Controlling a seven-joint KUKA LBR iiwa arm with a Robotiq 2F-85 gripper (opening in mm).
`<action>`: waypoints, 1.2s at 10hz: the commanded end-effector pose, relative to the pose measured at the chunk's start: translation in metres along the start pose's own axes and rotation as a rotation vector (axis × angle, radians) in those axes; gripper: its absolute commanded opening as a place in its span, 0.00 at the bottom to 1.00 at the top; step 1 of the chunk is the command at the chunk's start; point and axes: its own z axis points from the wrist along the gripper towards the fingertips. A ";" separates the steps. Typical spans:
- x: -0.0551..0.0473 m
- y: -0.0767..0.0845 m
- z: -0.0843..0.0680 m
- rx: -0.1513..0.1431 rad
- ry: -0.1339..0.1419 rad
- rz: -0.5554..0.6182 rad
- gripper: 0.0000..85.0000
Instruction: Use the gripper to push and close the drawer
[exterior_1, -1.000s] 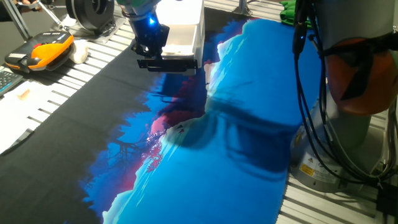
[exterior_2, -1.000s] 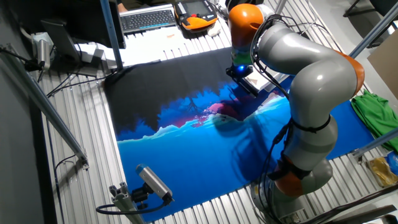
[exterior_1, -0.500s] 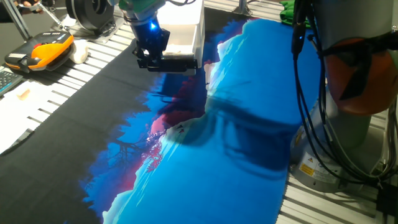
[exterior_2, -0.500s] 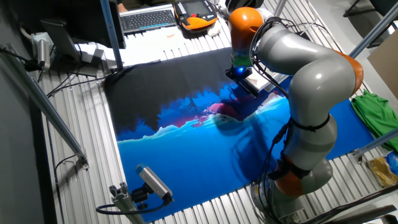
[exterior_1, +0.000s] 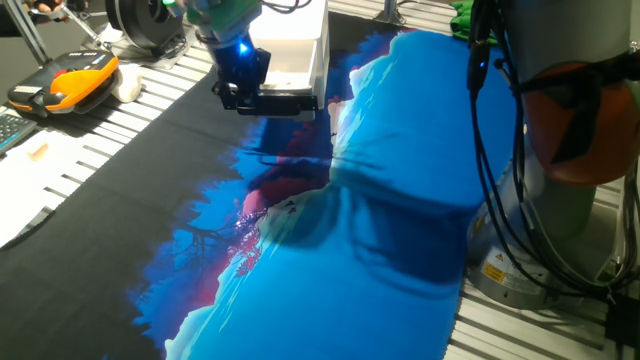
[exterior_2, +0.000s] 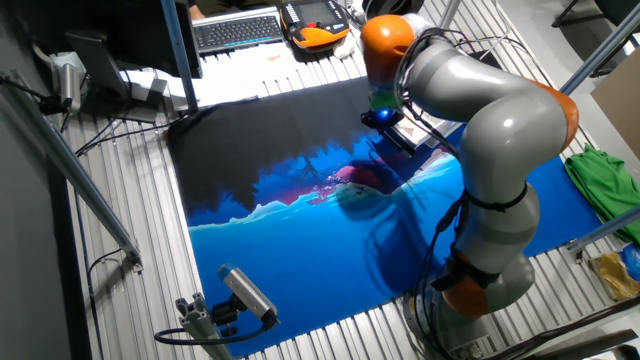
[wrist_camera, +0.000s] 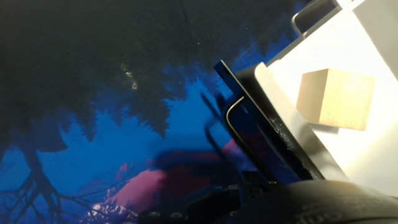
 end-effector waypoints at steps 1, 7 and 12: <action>0.000 0.000 0.001 -0.002 0.001 -0.001 0.00; -0.004 0.004 0.014 -0.005 -0.011 0.002 0.00; -0.006 0.007 0.023 -0.007 -0.018 0.001 0.00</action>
